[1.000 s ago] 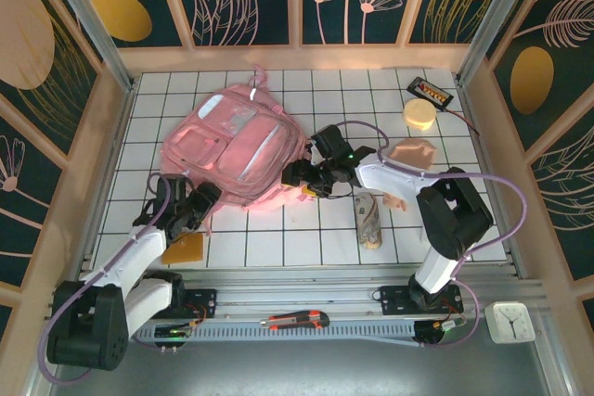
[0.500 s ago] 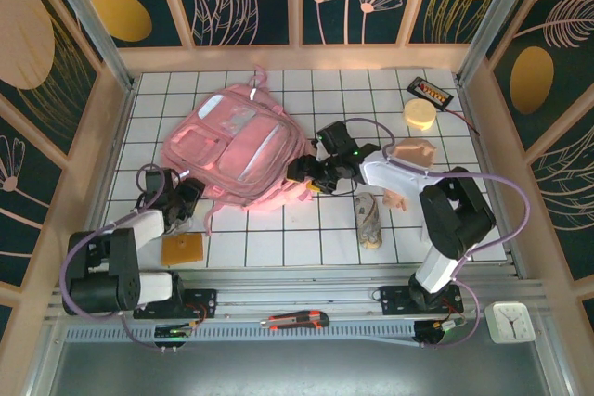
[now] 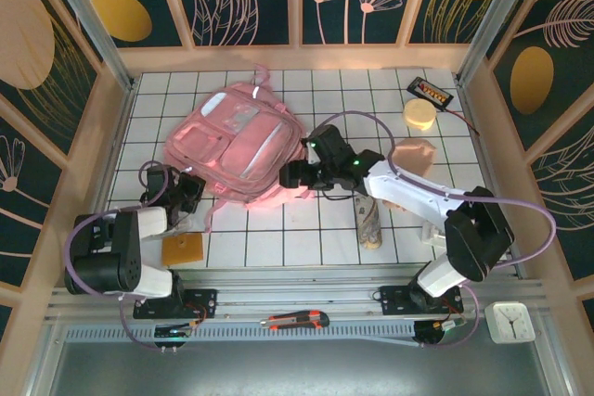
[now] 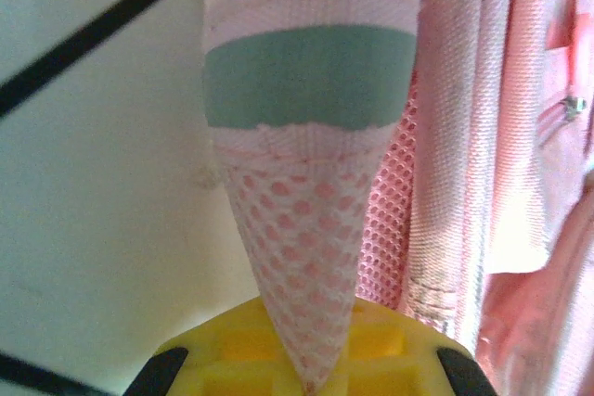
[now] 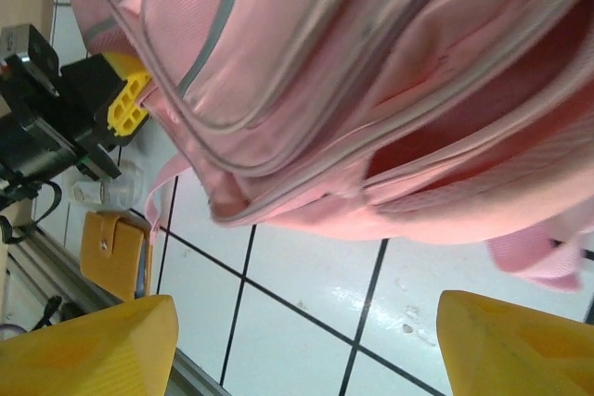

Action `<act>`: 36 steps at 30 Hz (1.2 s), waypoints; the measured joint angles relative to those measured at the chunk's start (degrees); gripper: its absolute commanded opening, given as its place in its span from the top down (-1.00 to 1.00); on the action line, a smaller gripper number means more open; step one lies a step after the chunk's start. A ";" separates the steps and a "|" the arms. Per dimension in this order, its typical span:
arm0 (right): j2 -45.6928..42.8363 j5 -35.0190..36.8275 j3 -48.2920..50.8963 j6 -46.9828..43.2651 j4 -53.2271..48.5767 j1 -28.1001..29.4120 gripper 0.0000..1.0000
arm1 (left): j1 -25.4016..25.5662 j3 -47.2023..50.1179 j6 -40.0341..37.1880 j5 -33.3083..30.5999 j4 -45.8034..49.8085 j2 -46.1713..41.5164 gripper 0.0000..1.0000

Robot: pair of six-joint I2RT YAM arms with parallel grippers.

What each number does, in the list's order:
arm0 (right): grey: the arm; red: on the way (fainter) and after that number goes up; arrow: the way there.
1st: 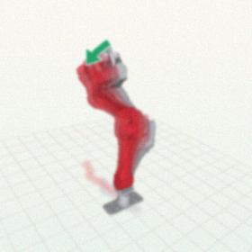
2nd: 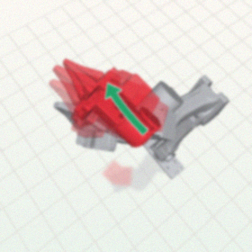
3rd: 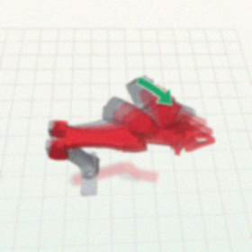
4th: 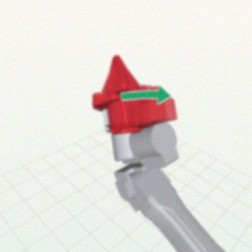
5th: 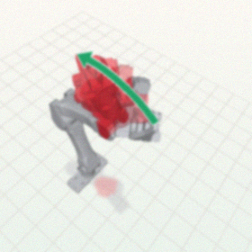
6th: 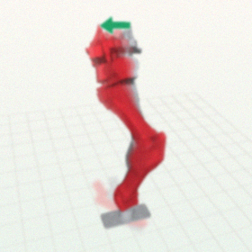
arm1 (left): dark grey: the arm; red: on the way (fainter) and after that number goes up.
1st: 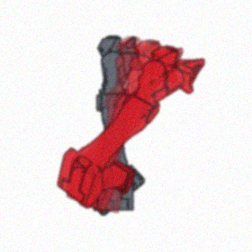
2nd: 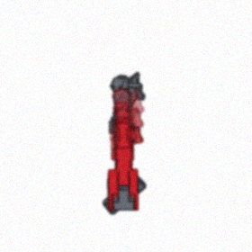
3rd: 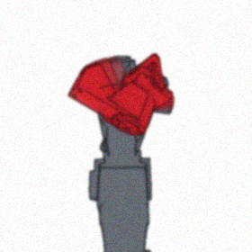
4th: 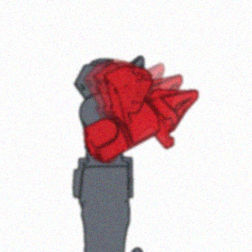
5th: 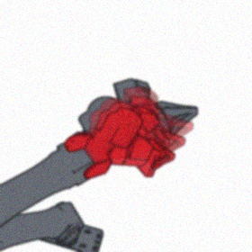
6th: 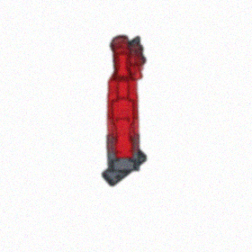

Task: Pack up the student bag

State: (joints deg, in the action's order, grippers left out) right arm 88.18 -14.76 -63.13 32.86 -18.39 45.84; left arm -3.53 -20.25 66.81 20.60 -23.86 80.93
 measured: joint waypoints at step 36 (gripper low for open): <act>20.92 10.03 -16.11 8.87 -6.95 10.40 0.05 | 8.20 -0.46 8.70 -1.99 4.46 -16.94 1.00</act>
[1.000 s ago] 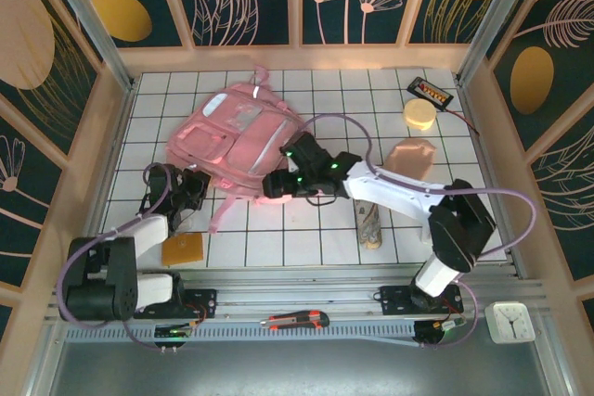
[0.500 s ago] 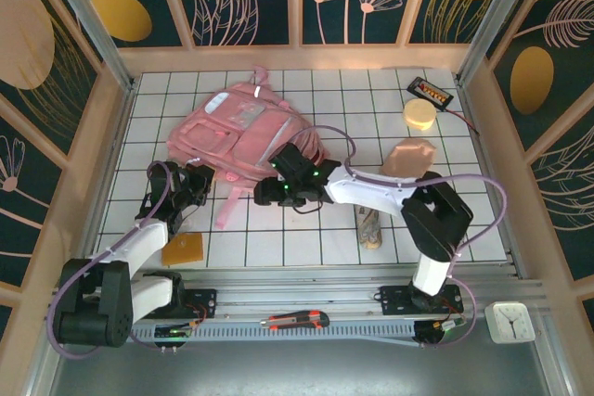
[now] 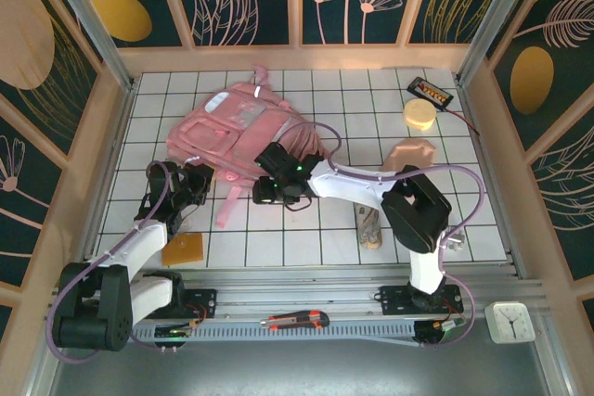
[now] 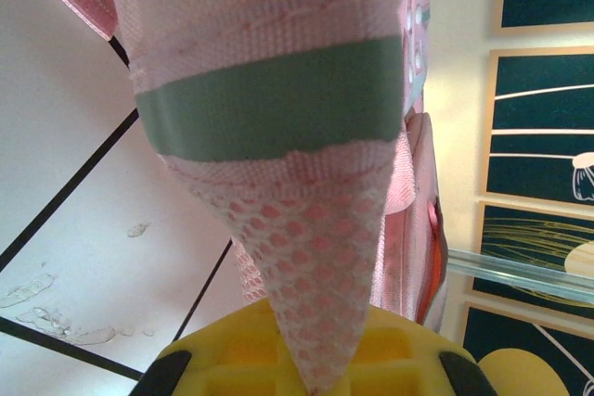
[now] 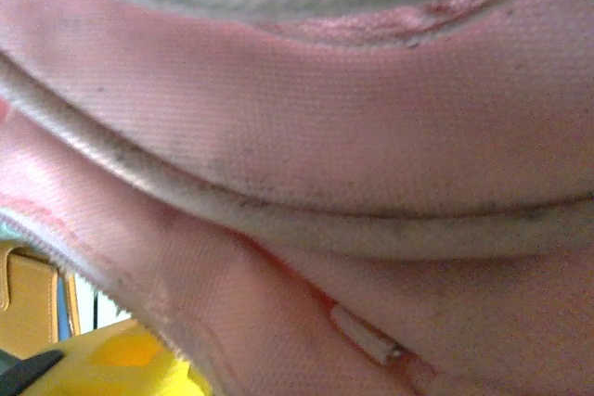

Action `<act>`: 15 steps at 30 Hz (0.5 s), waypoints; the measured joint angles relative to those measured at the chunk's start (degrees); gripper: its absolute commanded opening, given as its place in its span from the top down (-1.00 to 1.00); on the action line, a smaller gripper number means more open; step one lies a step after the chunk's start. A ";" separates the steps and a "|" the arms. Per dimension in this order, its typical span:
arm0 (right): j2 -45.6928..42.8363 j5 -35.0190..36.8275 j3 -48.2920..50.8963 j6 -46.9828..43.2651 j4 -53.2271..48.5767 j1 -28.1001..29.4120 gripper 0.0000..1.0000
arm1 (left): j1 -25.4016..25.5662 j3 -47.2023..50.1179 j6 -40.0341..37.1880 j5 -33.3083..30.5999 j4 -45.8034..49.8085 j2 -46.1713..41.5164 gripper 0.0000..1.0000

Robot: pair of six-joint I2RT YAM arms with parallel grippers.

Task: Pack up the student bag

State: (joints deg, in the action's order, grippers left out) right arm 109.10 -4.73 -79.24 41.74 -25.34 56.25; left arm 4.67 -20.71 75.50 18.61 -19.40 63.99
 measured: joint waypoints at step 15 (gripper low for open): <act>1.97 6.47 -6.58 -3.48 -6.25 0.55 0.89 | 0.66 0.00 0.02 -0.15 0.63 -2.08 1.00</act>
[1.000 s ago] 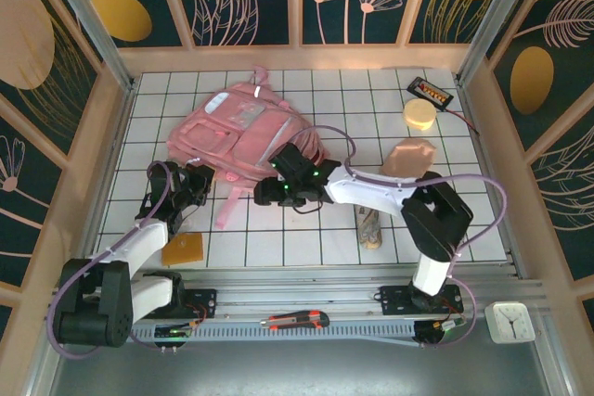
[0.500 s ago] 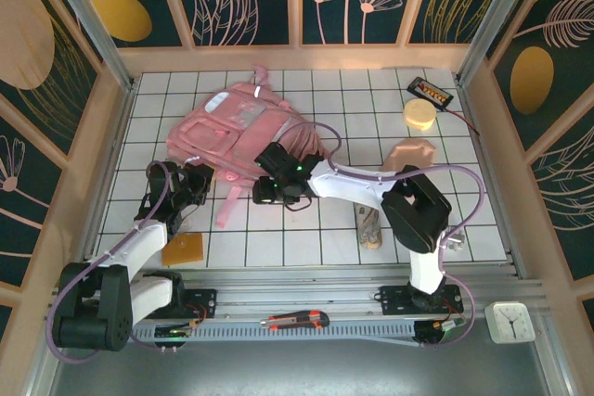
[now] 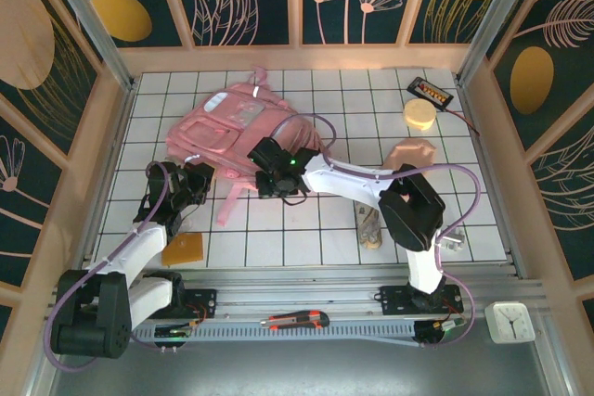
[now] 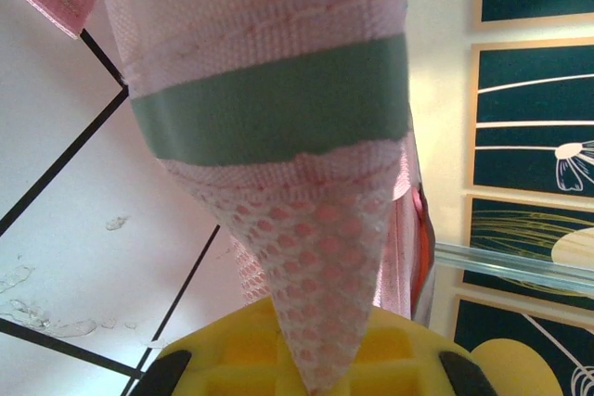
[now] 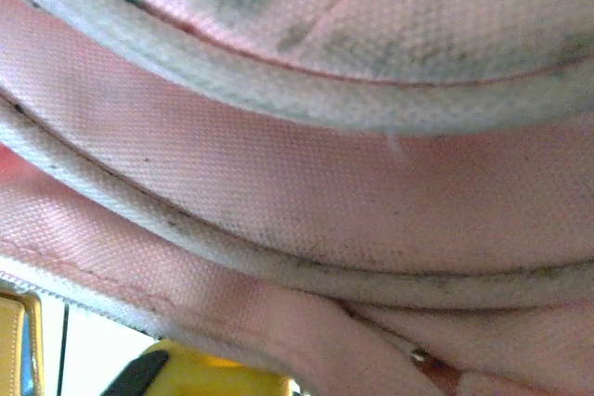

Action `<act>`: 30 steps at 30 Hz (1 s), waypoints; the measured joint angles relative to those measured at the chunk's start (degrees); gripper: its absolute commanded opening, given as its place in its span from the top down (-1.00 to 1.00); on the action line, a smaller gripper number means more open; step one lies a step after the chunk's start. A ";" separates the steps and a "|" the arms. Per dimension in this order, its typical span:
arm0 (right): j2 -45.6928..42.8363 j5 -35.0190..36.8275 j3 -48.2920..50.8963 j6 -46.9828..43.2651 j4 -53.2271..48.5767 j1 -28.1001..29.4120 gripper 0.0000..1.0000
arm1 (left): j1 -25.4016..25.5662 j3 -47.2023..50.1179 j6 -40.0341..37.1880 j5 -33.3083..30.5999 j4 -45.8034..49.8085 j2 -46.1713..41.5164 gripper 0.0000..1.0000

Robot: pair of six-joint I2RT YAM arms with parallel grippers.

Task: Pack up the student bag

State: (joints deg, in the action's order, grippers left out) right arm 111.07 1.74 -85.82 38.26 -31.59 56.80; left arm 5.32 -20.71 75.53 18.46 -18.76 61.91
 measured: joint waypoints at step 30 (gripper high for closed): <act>-12.79 -1.62 14.43 -12.07 -0.76 -13.97 1.00 | -3.78 -10.56 -13.73 3.69 14.25 8.55 1.00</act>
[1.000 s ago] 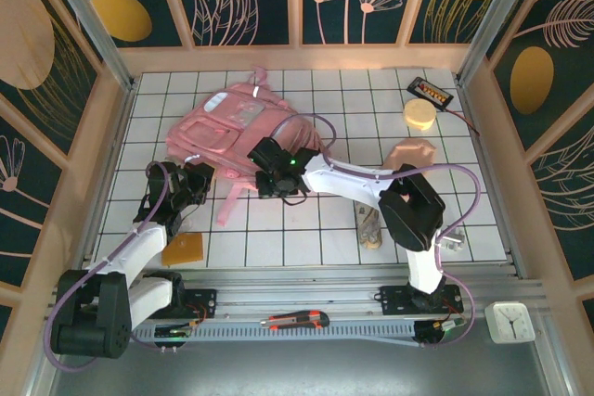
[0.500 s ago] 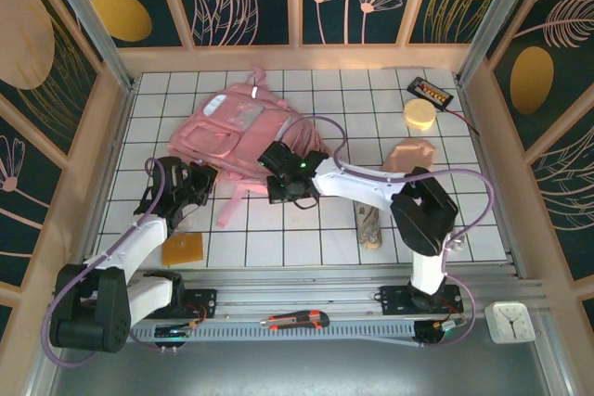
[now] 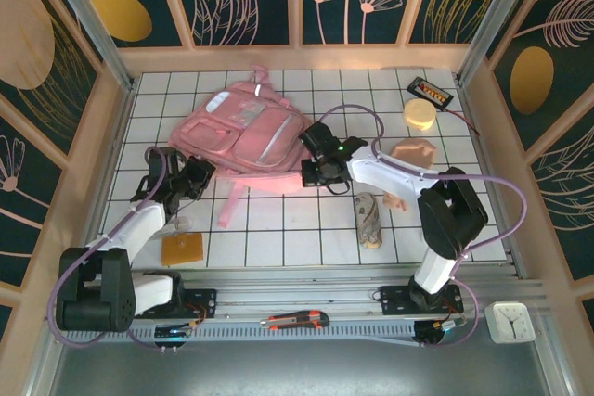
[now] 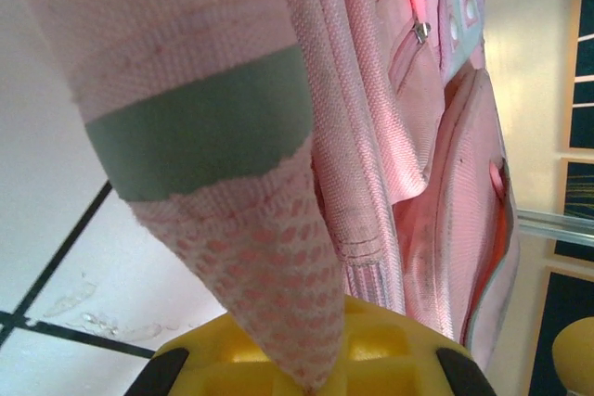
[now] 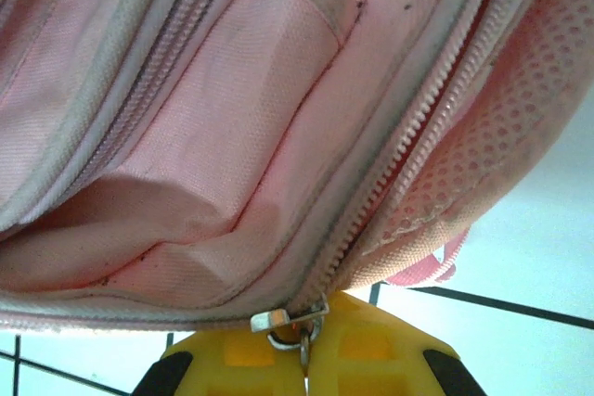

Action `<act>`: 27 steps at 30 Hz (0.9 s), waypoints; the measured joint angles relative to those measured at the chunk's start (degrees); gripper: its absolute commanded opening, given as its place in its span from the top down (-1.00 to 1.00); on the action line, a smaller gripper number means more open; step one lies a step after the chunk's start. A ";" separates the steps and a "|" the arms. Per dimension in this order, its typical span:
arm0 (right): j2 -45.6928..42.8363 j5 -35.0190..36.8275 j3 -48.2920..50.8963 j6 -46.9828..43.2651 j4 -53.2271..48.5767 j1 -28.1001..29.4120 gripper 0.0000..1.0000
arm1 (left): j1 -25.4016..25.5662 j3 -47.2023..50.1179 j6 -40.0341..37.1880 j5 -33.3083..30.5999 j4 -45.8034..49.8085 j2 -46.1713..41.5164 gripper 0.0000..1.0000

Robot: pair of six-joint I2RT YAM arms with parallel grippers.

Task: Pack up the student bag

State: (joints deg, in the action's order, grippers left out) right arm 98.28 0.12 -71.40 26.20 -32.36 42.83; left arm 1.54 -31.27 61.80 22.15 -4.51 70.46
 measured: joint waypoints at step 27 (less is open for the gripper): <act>11.39 -28.06 -5.40 2.10 18.91 11.58 1.00 | -2.34 16.55 4.04 5.29 5.01 -22.60 -0.38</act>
State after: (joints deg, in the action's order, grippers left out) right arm 109.67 -27.94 -76.79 28.29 -13.45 54.41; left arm -0.80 -14.72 65.84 27.44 0.49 47.86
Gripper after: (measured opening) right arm 0.050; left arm 0.695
